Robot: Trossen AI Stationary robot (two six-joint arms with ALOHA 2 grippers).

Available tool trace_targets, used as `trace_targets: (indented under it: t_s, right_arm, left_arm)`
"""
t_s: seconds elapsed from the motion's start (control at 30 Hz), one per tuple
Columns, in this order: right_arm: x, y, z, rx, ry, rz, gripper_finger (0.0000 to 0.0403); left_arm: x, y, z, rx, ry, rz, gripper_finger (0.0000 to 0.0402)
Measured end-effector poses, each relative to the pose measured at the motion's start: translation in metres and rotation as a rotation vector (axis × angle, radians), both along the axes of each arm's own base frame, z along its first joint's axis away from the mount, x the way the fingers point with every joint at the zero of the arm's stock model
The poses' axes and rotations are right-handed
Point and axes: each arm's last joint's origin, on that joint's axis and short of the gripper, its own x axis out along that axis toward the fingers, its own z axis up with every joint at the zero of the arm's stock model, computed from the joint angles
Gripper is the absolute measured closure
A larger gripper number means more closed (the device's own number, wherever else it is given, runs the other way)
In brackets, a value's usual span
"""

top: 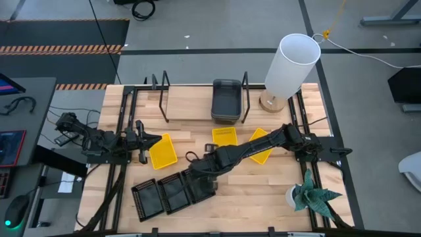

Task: Stack baskets on shelf by color
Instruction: Stack the center yellow basket on the right yellow basket

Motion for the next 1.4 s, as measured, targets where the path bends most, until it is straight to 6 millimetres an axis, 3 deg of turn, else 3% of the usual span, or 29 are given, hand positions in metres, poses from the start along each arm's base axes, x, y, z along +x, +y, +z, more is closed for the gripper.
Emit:
trace_targets:
  t_s: [0.2, 0.47, 0.97, 1.13, 1.4]
  right_arm:
    - [-0.018, -0.016, -0.004, -0.063, 0.217, -0.037, 0.0222]
    - [-0.018, -0.029, -0.007, -0.076, 0.257, -0.028, 0.0222]
    - [-0.028, -0.055, -0.065, -0.044, 0.406, -0.063, 0.0225]
    - [-0.03, -0.061, -0.072, -0.047, 0.424, -0.078, 0.0265]
    - [-0.03, -0.06, -0.073, -0.014, 0.422, -0.062, 0.0382]
  left_arm:
    - [0.0, 0.0, 0.0, 0.0, 0.0, -0.001, 0.0363]
    - [0.0, 0.0, 0.0, 0.0, 0.0, 0.0, 0.0373]
    - [0.0, 0.0, 0.0, 0.0, 0.0, -0.001, 0.0368]
    - [0.0, 0.0, 0.0, 0.0, 0.0, -0.001, 0.0373]
    - [0.0, 0.0, 0.0, 0.0, 0.0, -0.001, 0.0363]
